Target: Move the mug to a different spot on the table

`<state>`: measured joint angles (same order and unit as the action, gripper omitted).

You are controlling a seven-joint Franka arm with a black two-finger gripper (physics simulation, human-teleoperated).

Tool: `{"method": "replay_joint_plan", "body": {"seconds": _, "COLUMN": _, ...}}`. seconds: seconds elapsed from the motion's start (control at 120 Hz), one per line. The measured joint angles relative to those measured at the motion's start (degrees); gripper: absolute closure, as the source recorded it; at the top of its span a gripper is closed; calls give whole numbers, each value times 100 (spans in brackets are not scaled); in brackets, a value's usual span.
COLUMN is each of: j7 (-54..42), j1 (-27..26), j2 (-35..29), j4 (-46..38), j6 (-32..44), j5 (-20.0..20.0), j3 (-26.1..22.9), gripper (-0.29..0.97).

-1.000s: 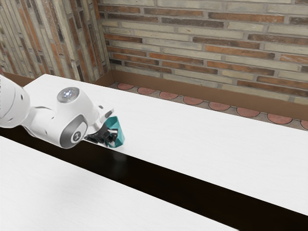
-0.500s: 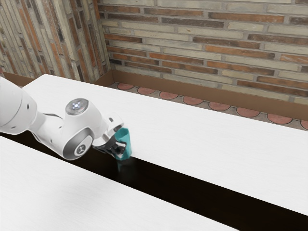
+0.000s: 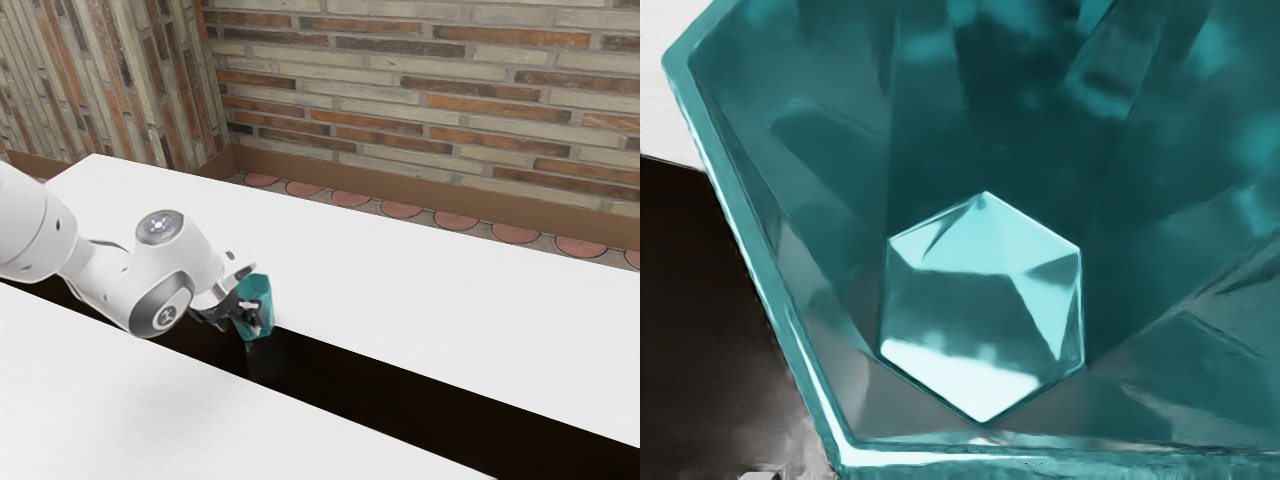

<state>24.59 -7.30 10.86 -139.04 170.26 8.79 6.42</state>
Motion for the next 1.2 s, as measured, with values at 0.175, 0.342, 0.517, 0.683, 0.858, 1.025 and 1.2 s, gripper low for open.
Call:
{"method": "replay_joint_plan", "body": {"seconds": 0.175, "j7": -10, "j1": 30, "j2": -518, "j4": -348, "j6": -85, "j5": 6, "j3": -7, "gripper": 9}}
{"method": "replay_joint_plan", "body": {"seconds": 0.342, "j7": -22, "j1": 336, "j2": -1466, "j4": -520, "j6": -617, "j5": 8, "j3": -374, "gripper": 4}}
{"method": "replay_joint_plan", "body": {"seconds": 0.517, "j7": -195, "j1": 169, "j2": -1731, "j4": -175, "j6": -1517, "j5": -47, "j3": -608, "gripper": 2}}
{"method": "replay_joint_plan", "body": {"seconds": 0.683, "j7": -884, "j1": 173, "j2": -1729, "j4": 1174, "j6": -3056, "j5": -374, "j3": -659, "gripper": 1}}
{"method": "replay_joint_plan", "body": {"seconds": 0.858, "j7": -2130, "j1": 328, "j2": -1344, "j4": 2760, "j6": -4904, "j5": -748, "j3": -618, "gripper": 0}}
{"method": "replay_joint_plan", "body": {"seconds": 1.025, "j7": -3190, "j1": 478, "j2": -968, "j4": 4001, "j6": -6229, "j5": -810, "j3": -616, "gripper": 0}}
{"method": "replay_joint_plan", "body": {"seconds": 1.2, "j7": -4030, "j1": 569, "j2": -952, "j4": 4265, "j6": -6965, "j5": -823, "j3": -617, "gripper": 0}}
